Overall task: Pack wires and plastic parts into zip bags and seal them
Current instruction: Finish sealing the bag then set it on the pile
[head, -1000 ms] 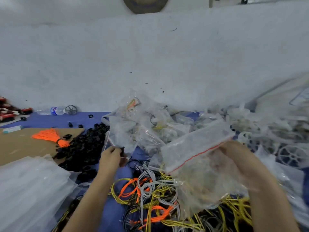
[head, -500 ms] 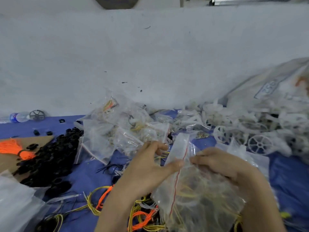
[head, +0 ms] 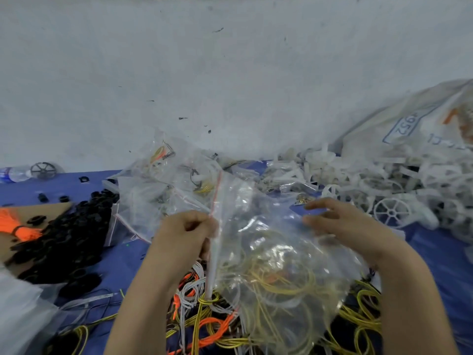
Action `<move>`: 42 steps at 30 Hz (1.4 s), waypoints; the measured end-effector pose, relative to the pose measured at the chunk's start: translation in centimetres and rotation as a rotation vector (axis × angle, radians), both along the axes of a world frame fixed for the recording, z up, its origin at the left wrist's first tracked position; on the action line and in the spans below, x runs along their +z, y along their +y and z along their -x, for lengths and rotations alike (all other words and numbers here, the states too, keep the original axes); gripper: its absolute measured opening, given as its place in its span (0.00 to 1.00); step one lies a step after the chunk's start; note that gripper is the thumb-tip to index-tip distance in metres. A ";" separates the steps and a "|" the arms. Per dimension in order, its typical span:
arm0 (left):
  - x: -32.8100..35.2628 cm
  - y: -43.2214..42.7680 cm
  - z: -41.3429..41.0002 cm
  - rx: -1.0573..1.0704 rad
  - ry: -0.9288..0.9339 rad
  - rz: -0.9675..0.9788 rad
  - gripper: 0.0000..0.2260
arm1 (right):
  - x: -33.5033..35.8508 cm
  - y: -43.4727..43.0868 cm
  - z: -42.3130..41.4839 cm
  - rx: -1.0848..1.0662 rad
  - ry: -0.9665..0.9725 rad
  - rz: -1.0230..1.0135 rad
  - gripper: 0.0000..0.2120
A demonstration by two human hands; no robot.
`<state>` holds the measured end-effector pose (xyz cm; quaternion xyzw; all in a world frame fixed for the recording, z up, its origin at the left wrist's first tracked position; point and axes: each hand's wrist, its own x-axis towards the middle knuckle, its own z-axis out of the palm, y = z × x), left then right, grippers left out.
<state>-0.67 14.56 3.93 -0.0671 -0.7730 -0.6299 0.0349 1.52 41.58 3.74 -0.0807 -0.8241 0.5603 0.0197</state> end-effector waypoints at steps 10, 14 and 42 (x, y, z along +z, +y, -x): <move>2.8 2.9 -2.8 0.058 0.374 -0.218 0.07 | 5.0 -5.3 -3.3 0.198 0.512 0.201 0.04; 2.2 4.7 -3.5 -0.048 0.383 -0.084 0.08 | 5.3 -7.6 -3.1 0.269 0.473 0.218 0.04; 1.2 5.2 -2.1 0.108 -0.060 -0.561 0.08 | 4.7 -10.8 -3.4 0.421 0.320 -0.344 0.08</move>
